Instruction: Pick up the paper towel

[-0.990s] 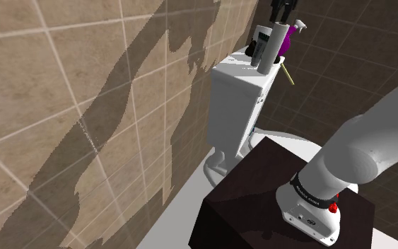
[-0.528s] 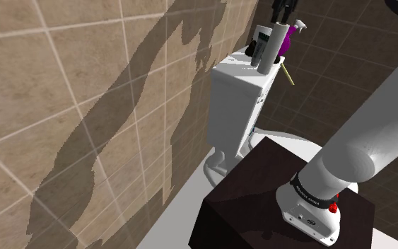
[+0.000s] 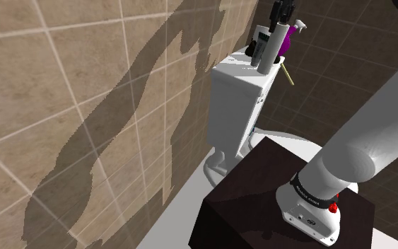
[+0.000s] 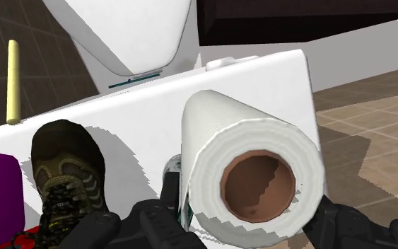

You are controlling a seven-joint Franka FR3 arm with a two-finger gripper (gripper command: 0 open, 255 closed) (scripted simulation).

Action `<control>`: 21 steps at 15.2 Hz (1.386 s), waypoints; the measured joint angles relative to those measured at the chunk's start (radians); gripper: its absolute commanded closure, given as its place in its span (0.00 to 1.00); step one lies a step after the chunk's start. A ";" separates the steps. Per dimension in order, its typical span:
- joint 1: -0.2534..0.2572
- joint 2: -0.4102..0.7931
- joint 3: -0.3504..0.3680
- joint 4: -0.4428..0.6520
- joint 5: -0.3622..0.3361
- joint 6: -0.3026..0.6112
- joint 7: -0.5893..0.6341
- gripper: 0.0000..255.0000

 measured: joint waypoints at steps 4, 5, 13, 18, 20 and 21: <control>0.000 -0.001 0.000 -0.002 -0.001 0.003 0.001 1.00; 0.000 -0.002 0.000 -0.002 -0.002 0.003 0.001 1.00; -0.003 0.016 -0.003 0.069 0.007 -0.056 -0.005 1.00; -0.010 0.055 -0.010 0.182 0.026 -0.135 -0.015 1.00; -0.015 0.072 -0.015 0.228 0.034 -0.166 -0.022 1.00; -0.017 0.081 -0.016 0.250 0.038 -0.181 -0.023 1.00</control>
